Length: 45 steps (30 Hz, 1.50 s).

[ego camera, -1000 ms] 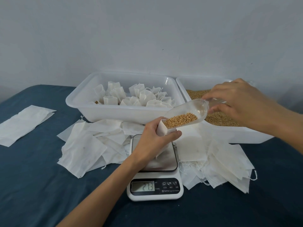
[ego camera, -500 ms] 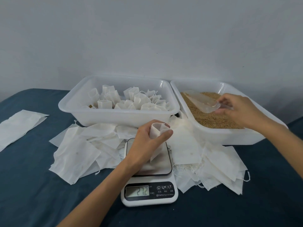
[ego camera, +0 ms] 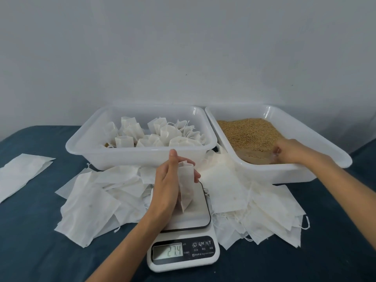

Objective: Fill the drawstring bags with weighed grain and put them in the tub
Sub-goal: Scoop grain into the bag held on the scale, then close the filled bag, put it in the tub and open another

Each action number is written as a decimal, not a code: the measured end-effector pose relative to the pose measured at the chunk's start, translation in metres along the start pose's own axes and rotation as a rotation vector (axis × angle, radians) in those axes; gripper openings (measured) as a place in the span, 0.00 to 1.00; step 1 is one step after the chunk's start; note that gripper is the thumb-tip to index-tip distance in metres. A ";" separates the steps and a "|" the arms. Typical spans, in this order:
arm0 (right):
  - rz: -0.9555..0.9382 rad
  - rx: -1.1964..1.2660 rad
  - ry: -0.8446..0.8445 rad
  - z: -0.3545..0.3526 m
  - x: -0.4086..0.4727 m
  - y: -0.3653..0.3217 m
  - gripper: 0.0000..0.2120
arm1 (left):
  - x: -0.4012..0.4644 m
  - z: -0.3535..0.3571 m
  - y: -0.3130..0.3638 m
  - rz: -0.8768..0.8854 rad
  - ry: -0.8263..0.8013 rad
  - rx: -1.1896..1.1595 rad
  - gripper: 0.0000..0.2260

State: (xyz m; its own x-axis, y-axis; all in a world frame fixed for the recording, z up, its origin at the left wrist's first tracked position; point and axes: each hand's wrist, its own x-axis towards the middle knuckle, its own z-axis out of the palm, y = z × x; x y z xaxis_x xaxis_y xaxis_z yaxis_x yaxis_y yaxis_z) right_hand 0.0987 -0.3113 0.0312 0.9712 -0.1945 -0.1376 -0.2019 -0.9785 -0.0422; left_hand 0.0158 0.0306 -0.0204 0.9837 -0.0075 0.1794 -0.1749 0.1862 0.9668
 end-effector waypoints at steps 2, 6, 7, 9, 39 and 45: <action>0.011 -0.002 -0.024 -0.003 -0.003 -0.002 0.12 | 0.001 0.001 0.000 -0.028 0.011 -0.011 0.35; 0.007 -0.071 0.080 -0.008 -0.013 -0.006 0.16 | 0.002 0.001 0.002 -0.095 -0.026 -0.056 0.34; -0.026 -0.088 0.183 -0.008 -0.017 -0.009 0.15 | 0.001 0.001 0.003 -0.094 -0.042 -0.049 0.32; -0.140 0.026 0.439 -0.006 -0.029 -0.022 0.13 | -0.001 0.002 0.001 -0.044 -0.083 0.036 0.22; -0.563 1.353 0.496 0.057 -0.112 -0.126 0.09 | 0.138 -0.034 0.041 0.180 0.065 1.146 0.07; -0.567 1.574 0.465 0.046 -0.115 -0.117 0.10 | 0.036 0.009 0.027 0.518 -0.265 1.122 0.01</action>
State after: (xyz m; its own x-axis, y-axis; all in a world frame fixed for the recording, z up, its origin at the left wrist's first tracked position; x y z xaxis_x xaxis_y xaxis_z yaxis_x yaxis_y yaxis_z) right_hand 0.0048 -0.1716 0.0064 0.8541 -0.1575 0.4957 0.5041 0.0162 -0.8635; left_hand 0.0462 0.0267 0.0135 0.7742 -0.4036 0.4875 -0.6022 -0.7068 0.3712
